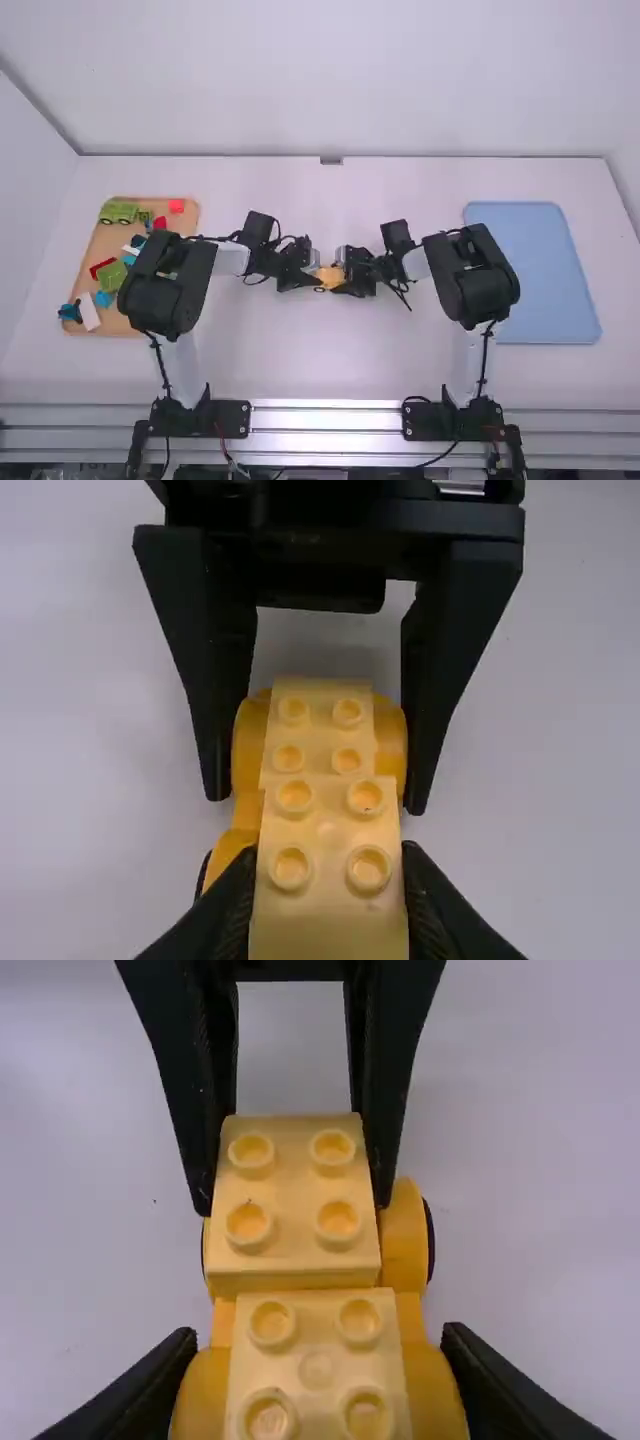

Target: Assemble lego blocks to make yellow taxi

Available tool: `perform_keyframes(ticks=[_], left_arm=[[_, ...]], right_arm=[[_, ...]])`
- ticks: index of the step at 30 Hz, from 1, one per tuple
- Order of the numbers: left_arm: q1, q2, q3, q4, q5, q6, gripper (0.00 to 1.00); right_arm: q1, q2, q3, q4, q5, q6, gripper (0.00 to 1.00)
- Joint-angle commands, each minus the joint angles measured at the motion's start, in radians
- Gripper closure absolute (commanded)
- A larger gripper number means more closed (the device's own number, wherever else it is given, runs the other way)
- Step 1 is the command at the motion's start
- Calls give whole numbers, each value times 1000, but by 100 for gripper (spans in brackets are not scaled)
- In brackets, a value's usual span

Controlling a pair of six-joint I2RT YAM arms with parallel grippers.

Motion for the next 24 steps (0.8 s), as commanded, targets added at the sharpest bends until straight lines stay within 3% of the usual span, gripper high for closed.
perform_keyframes(ticks=[1,8,15,24], left_arm=[[-16,9,-14,2,-85,1,98],[-16,-2,-12,-8,-129,0,98],[-16,-32,26,-121,-160,17,98],[-16,-32,1,-48,-168,16,98]], right_arm=[[13,14,-3,-16,1,6,75],[15,14,-3,-16,5,6,75],[14,14,-3,-12,3,6,75],[14,14,-3,-16,1,6,75]])
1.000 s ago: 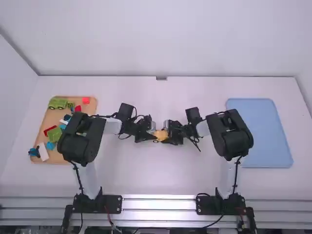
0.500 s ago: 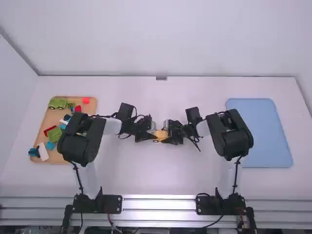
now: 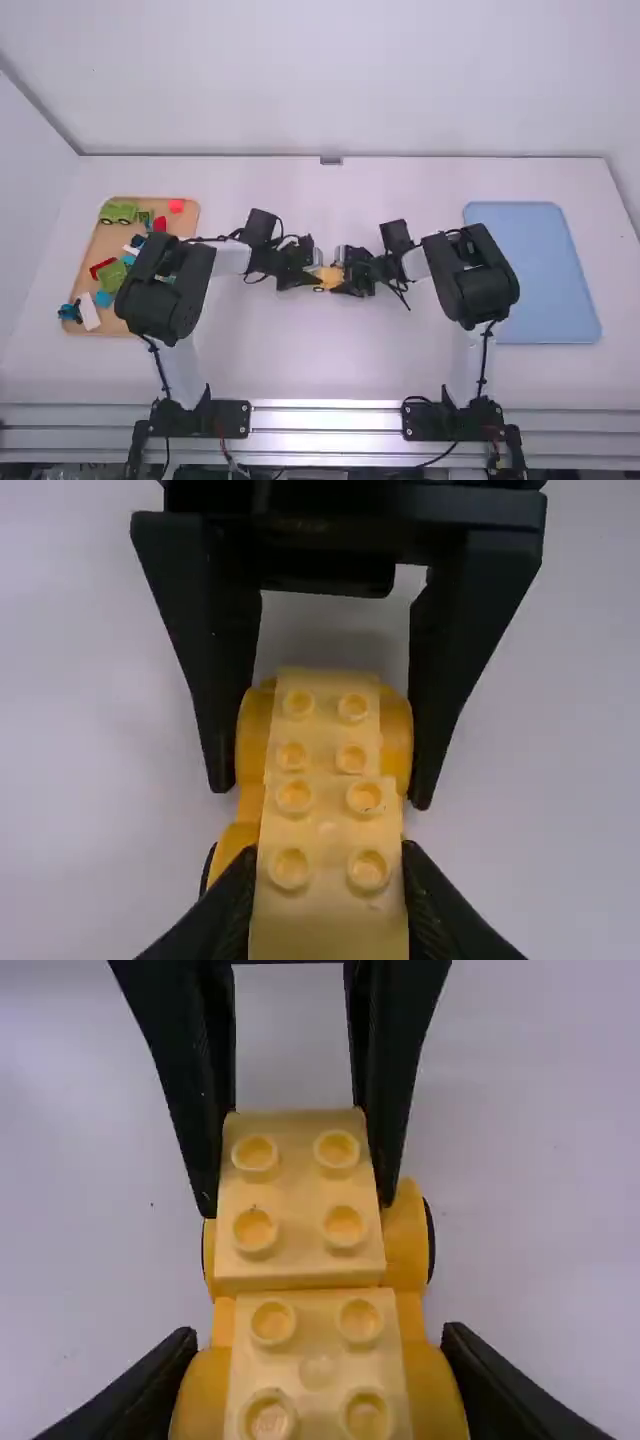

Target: Assemble lego blocks to make yellow taxi

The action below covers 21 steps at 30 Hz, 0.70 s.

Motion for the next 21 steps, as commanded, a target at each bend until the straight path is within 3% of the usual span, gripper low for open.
perform_keyframes(ticks=[1,11,13,16,19,21], left_arm=[[-2,-3,-17,3,-86,11,98],[-9,-3,-17,-13,-85,12,98],[-9,-3,-18,-13,-85,12,80],[-9,-3,-17,-8,-85,12,74],[-9,-3,-17,-1,-85,11,51],[-9,-3,-17,-1,-85,12,50]], right_arm=[[10,14,-4,-20,-3,2,75],[11,14,-4,-20,-3,3,75],[10,14,-4,-19,-3,3,75],[10,14,-4,-19,-3,3,74],[10,14,-4,-20,-3,3,73],[10,14,-4,-20,-3,3,73]])
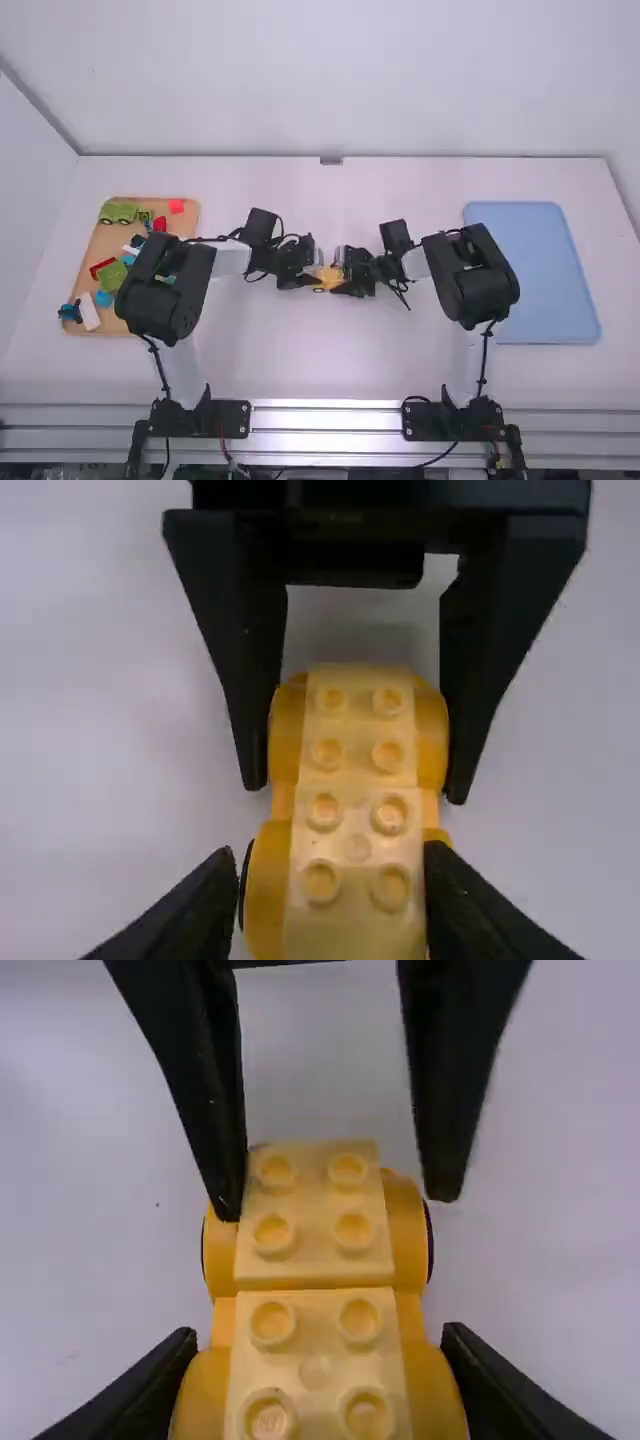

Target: Assemble lego blocks to make yellow taxi

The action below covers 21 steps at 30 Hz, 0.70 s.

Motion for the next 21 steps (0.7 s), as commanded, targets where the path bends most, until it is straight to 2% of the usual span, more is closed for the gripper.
perform_keyframes(ticks=[1,3,8,14,15,16,17,18,21], left_arm=[[-4,-2,-18,-12,-61,9,46],[-4,-2,-18,-12,-60,8,41],[3,-27,-1,-41,-57,-3,36],[3,-103,42,-140,-50,-3,37],[1,-114,42,-145,-45,-3,39],[3,-117,41,-140,-12,-1,54],[2,-116,40,-137,4,-1,71],[1,-114,37,-134,20,-2,96],[1,-114,21,-116,55,-2,98]], right_arm=[[9,14,-6,-13,2,5,73],[10,14,-6,-13,3,6,73],[9,14,-6,-13,6,6,72],[9,14,-6,-13,5,5,72],[9,14,-6,-12,5,5,72],[9,14,-6,-12,5,5,72],[9,14,-6,-12,5,5,72],[9,14,-6,-12,5,5,72],[9,14,-6,-13,5,5,71]])
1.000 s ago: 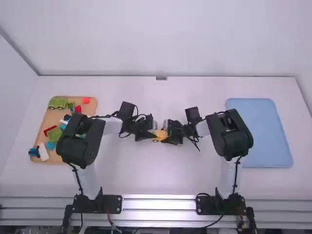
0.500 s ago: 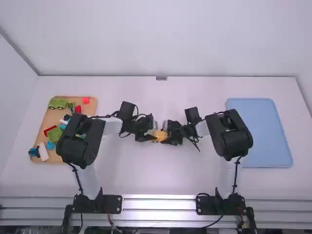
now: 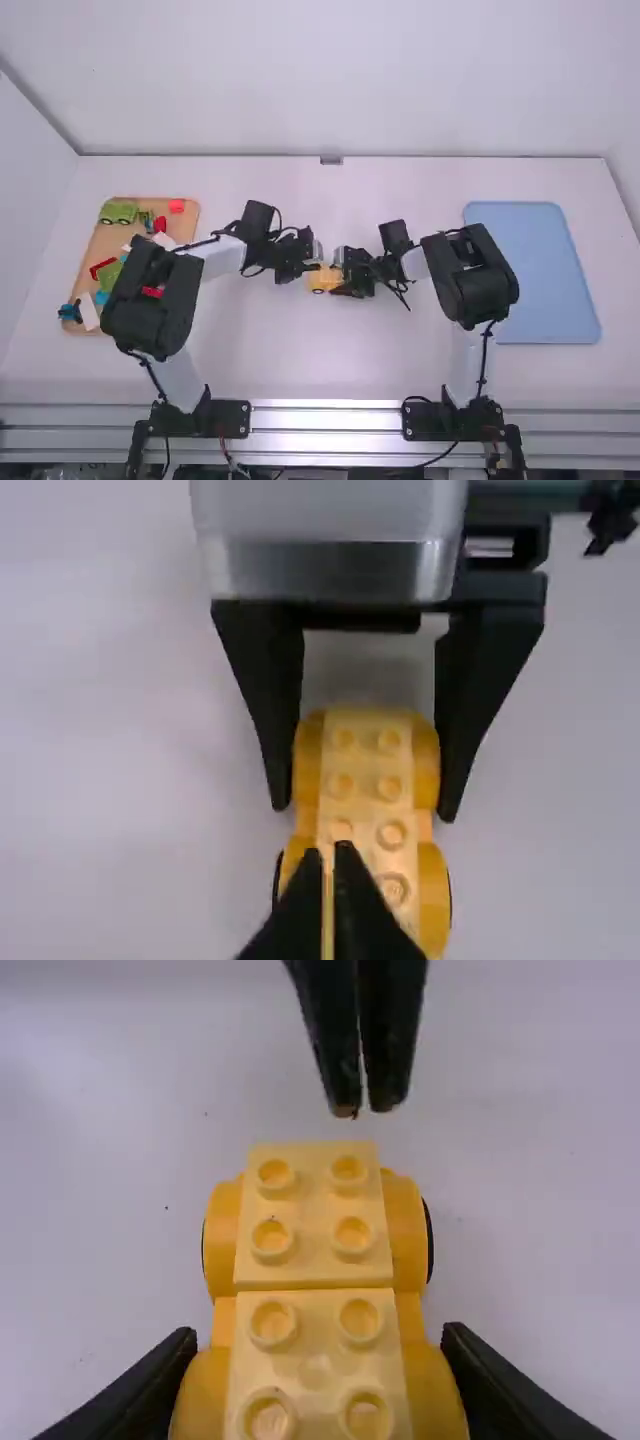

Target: Assemble lego blocks to make yellow taxi

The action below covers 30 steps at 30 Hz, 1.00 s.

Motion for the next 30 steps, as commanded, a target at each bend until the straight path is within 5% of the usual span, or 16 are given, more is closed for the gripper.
perform_keyframes(ticks=[1,9,26,30], left_arm=[[1,-16,-10,2,59,1,98],[-5,40,-56,106,56,-70,98],[-11,143,-56,57,47,-66,98],[-11,149,-56,8,-67,-67,98]], right_arm=[[6,14,-6,-10,9,5,71],[6,14,-6,-10,9,5,72],[6,14,-6,-10,7,5,71],[6,14,-6,-9,7,5,70]])
